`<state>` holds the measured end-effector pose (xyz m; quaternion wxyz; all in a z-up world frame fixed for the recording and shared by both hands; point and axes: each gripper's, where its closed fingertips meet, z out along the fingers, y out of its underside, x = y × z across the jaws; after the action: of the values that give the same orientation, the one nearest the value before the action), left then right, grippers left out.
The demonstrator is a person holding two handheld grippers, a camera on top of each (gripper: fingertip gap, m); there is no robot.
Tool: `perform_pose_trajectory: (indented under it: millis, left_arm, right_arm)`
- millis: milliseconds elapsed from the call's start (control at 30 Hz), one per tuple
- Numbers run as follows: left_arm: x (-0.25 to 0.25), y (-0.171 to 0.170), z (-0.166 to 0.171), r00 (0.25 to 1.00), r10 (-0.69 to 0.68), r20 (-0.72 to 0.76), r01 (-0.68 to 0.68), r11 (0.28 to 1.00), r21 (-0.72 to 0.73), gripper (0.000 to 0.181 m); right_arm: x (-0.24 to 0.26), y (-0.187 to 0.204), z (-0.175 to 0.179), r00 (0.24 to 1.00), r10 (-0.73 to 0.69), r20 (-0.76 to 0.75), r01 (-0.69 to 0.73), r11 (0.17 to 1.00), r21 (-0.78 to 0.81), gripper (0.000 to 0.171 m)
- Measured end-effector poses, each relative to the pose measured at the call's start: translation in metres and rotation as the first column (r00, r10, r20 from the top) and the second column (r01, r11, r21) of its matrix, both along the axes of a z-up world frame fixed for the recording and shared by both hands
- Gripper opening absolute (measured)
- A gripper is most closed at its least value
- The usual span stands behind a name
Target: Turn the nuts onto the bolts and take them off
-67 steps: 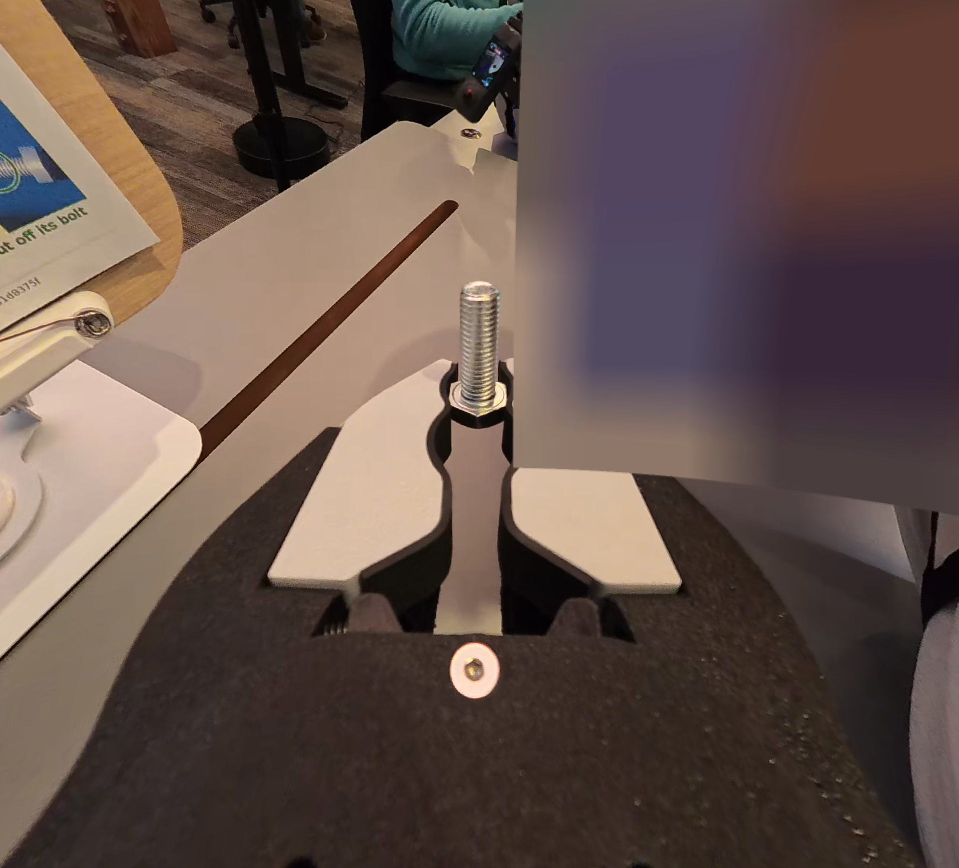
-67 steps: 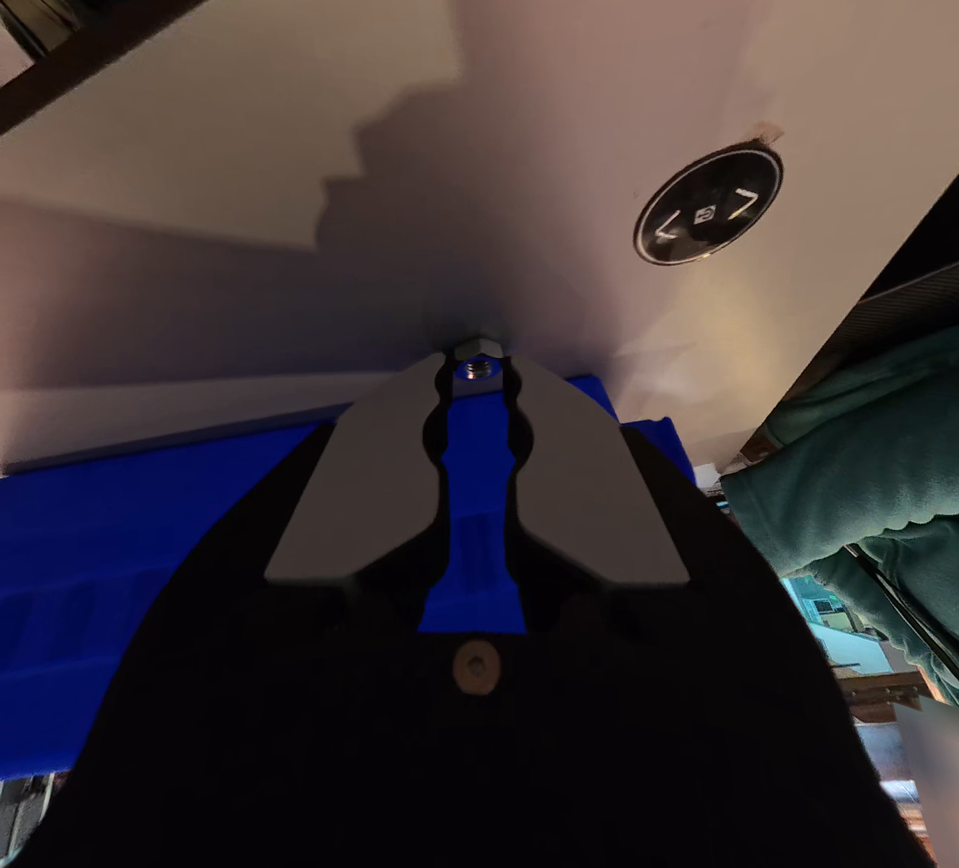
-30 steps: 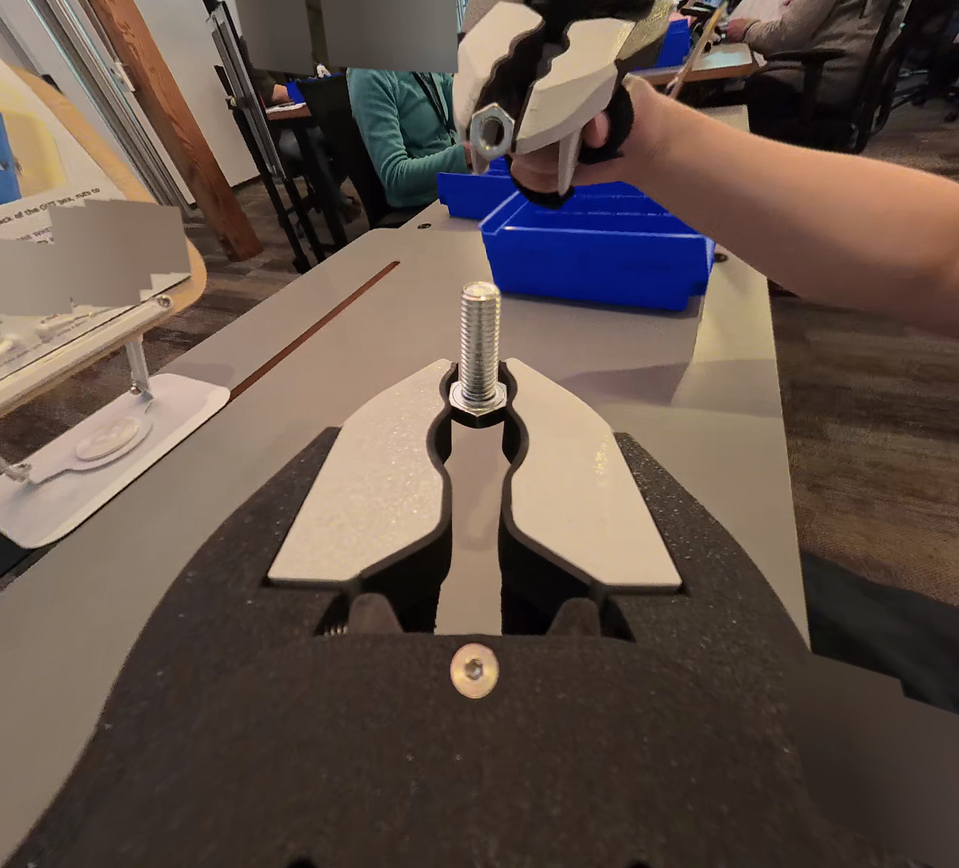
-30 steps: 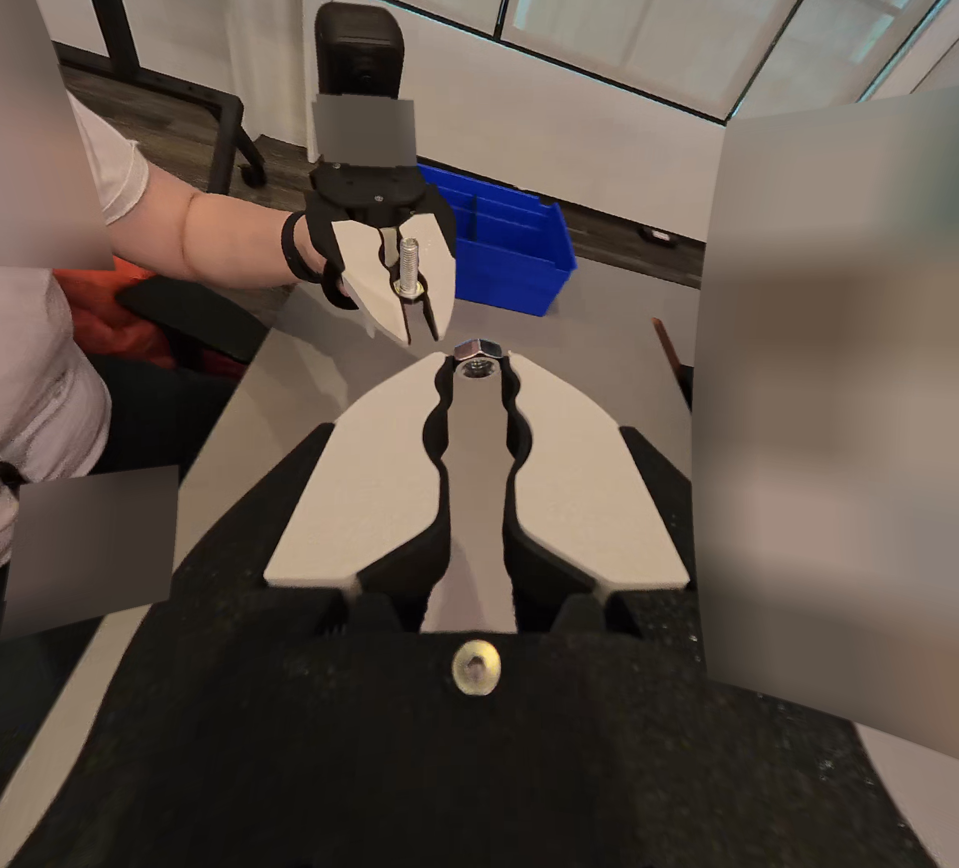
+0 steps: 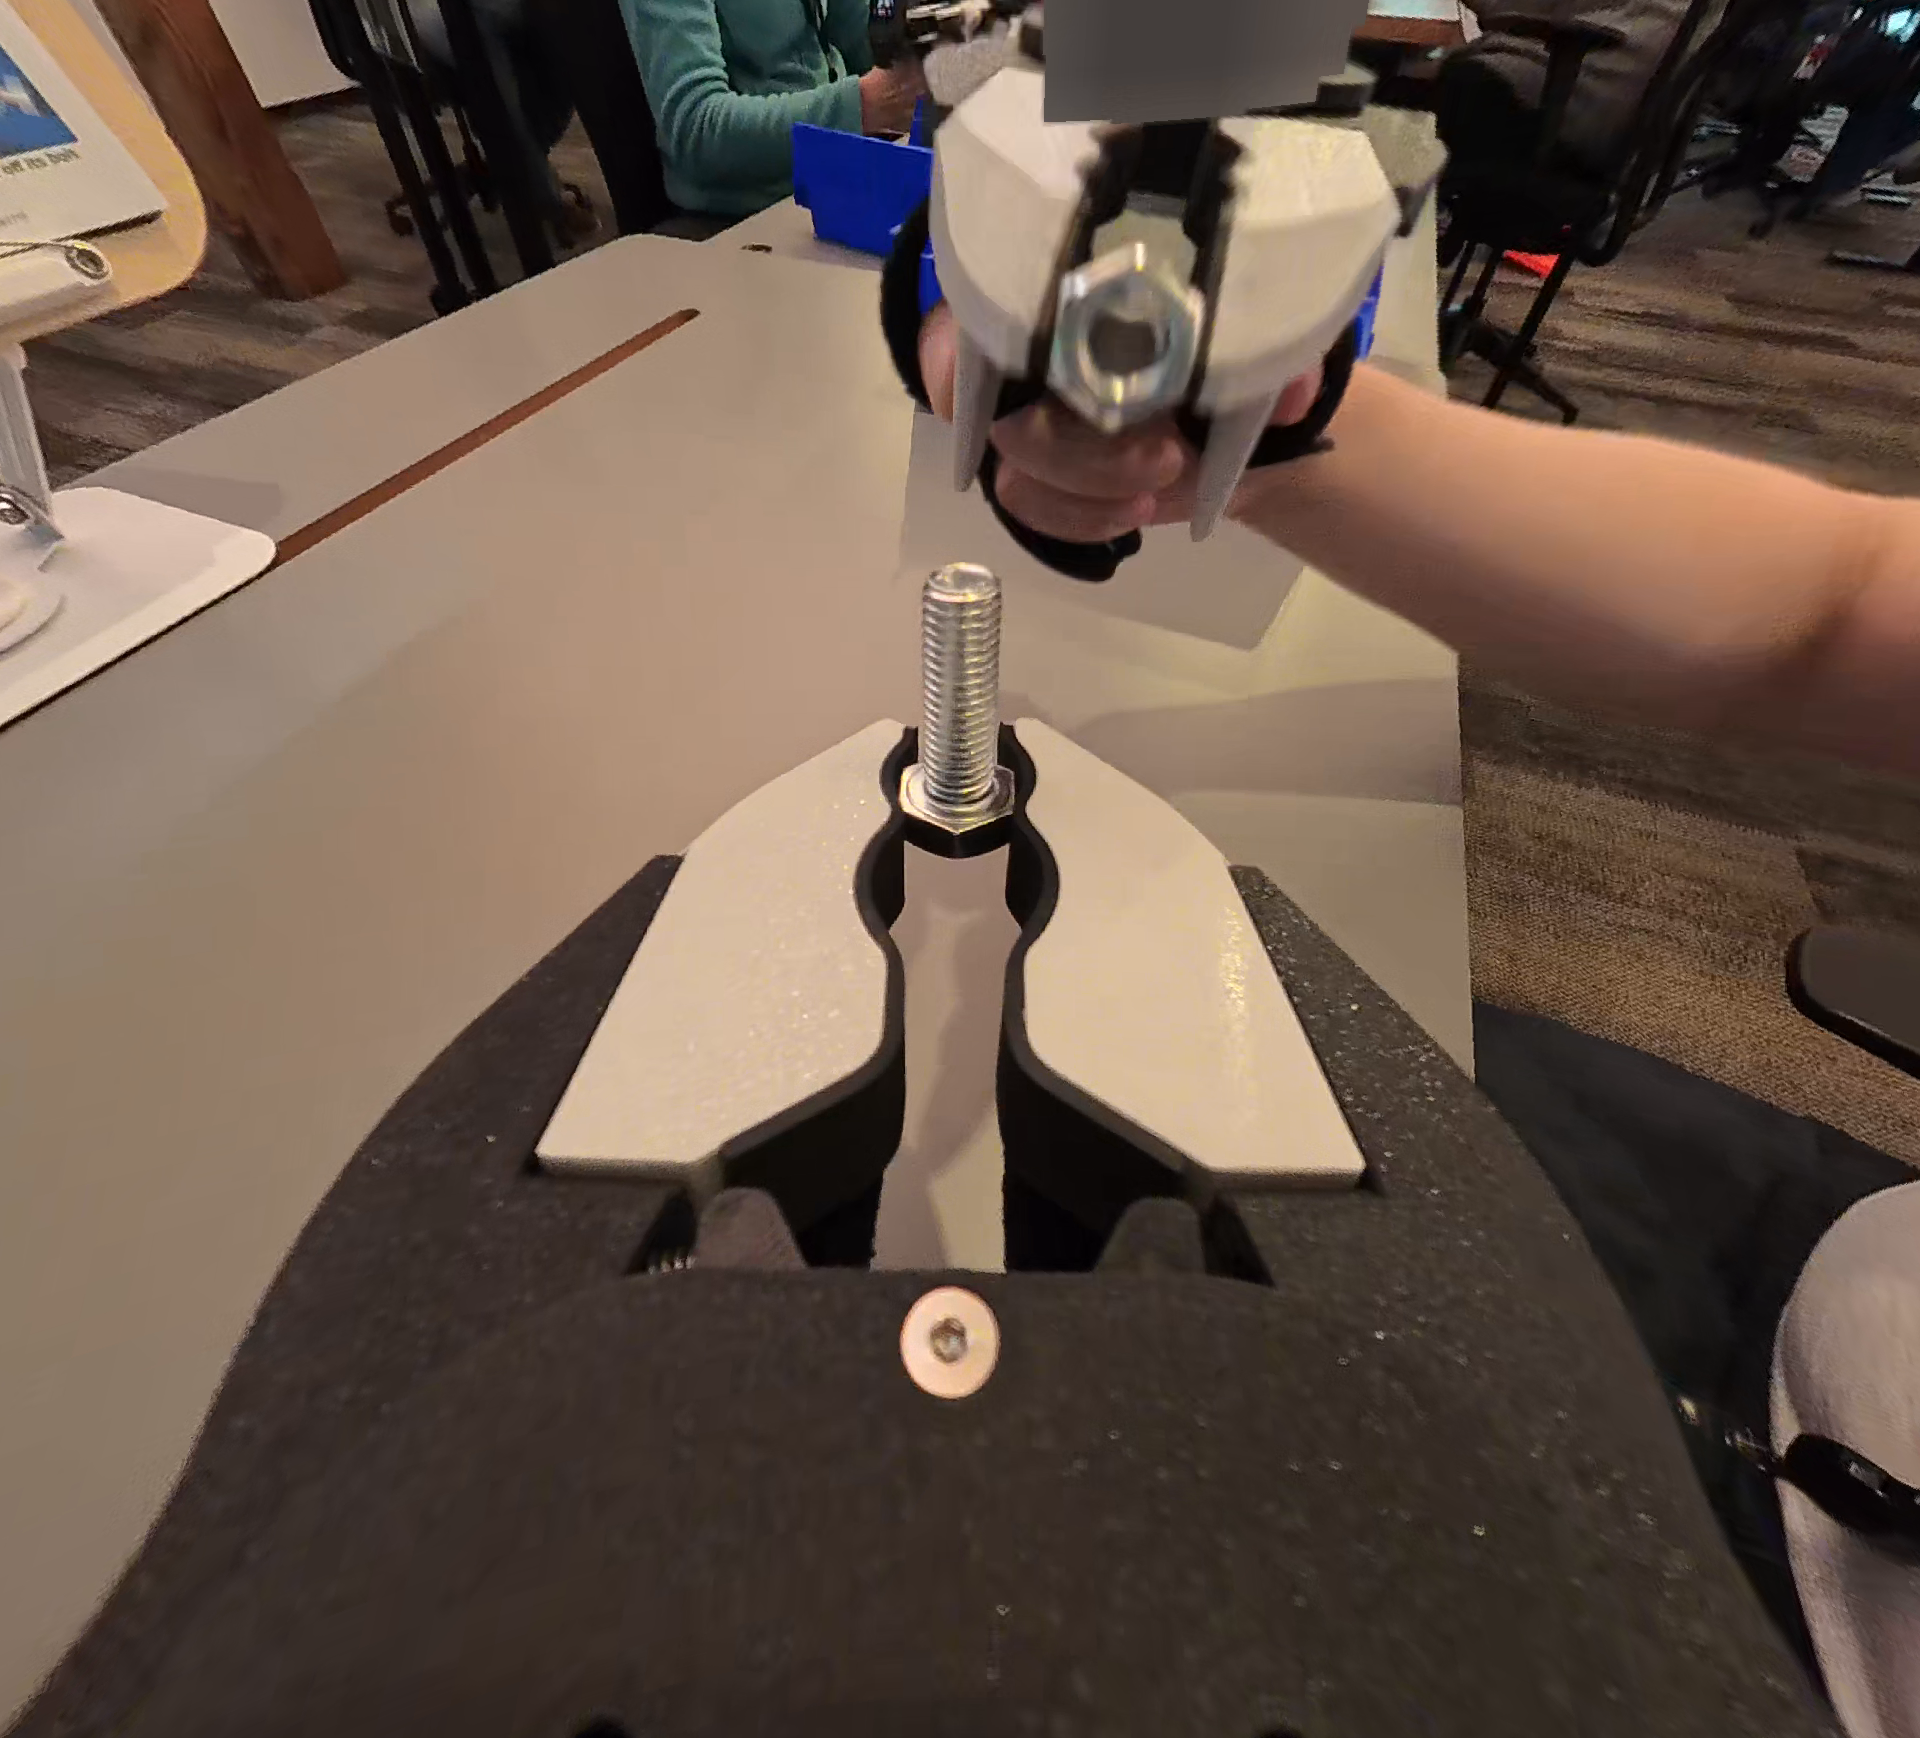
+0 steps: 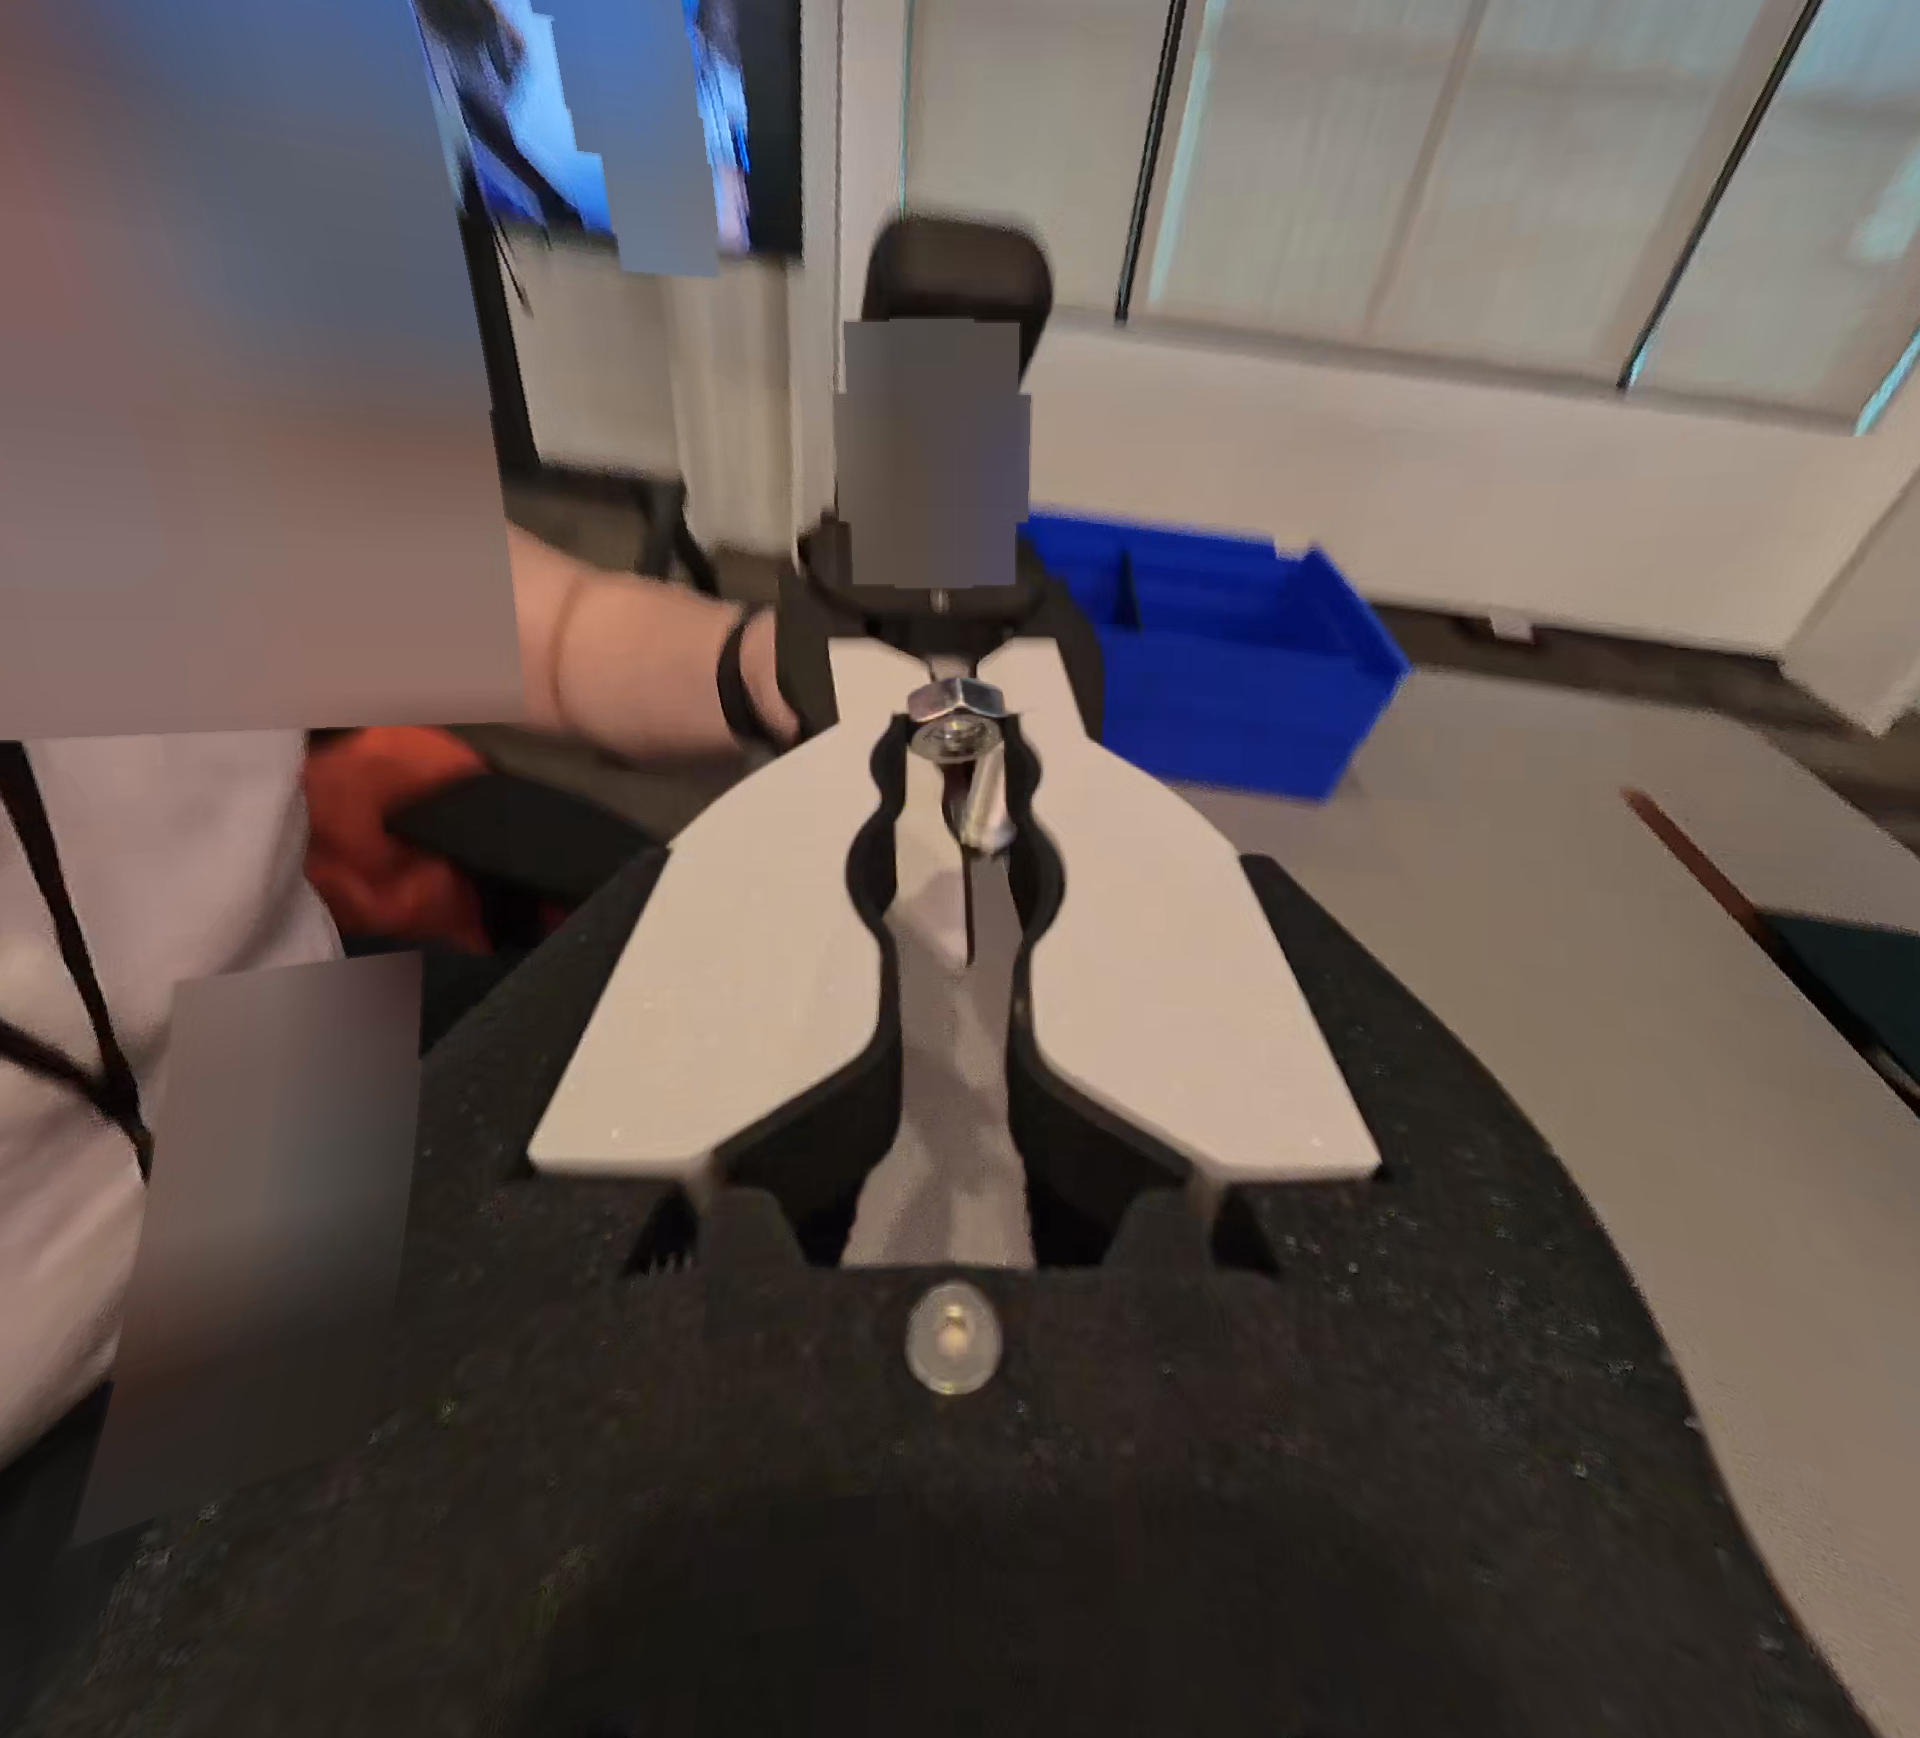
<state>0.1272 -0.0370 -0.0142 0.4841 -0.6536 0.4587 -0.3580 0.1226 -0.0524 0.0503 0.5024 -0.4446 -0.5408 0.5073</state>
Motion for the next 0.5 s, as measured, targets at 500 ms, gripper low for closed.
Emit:
perform_pose_trajectory:
  millis: [500]
  left_arm:
    - [0.009, -0.003, -0.006, 1.0, -0.002, -0.014, 0.003, 1.0, 0.02, 0.014]
  right_arm:
    - [0.0, -0.001, 0.003, 0.997, 0.045, -0.061, -0.047, 0.998, -0.035, 0.017]
